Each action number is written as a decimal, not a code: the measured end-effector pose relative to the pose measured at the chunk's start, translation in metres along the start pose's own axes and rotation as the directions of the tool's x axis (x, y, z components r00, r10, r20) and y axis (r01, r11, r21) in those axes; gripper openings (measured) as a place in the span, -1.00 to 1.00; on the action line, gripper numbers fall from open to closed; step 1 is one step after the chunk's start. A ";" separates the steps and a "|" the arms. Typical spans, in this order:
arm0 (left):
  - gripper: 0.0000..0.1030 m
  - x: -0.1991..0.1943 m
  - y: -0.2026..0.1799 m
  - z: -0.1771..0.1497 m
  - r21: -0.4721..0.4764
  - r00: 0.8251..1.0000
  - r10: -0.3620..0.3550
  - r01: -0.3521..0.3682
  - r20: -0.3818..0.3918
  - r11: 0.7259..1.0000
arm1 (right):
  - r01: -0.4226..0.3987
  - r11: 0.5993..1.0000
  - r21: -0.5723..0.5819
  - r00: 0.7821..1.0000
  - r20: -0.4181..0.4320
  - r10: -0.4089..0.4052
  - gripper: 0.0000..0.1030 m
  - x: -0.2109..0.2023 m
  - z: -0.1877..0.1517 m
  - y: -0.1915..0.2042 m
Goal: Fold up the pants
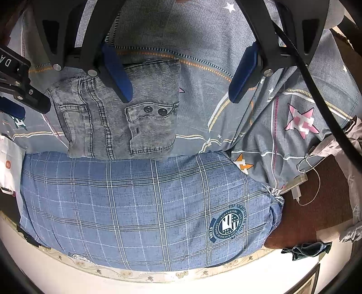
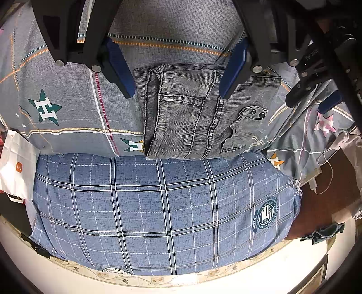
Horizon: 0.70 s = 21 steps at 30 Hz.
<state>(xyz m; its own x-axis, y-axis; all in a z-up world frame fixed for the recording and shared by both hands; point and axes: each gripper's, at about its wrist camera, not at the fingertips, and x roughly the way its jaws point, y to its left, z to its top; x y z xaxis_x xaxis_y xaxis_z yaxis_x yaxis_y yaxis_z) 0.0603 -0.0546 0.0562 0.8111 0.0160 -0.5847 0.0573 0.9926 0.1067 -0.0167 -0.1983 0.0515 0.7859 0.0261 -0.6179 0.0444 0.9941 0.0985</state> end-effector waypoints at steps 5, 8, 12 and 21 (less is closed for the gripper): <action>0.69 0.000 0.000 0.000 -0.001 1.000 0.000 0.000 -0.001 1.000 | -0.001 1.000 0.000 1.000 0.000 0.001 0.55 0.000 0.000 0.000; 0.69 -0.001 0.000 0.000 -0.002 1.000 0.000 0.000 -0.001 1.000 | 0.001 1.000 -0.001 1.000 0.000 -0.001 0.55 0.000 0.000 0.000; 0.69 -0.001 0.000 0.000 -0.001 1.000 0.000 0.000 -0.001 1.000 | 0.001 1.000 0.000 1.000 0.000 -0.001 0.55 0.000 0.000 0.000; 0.69 -0.001 -0.002 0.001 0.000 1.000 0.001 -0.001 -0.004 1.000 | 0.001 1.000 0.000 1.000 -0.001 -0.001 0.55 0.000 0.000 0.000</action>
<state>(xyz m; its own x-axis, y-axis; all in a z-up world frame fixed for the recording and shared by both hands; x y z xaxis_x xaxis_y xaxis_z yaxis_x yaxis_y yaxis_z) 0.0601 -0.0565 0.0572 0.8090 0.0171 -0.5875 0.0569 0.9926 0.1073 -0.0166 -0.1984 0.0517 0.7854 0.0256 -0.6185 0.0446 0.9942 0.0977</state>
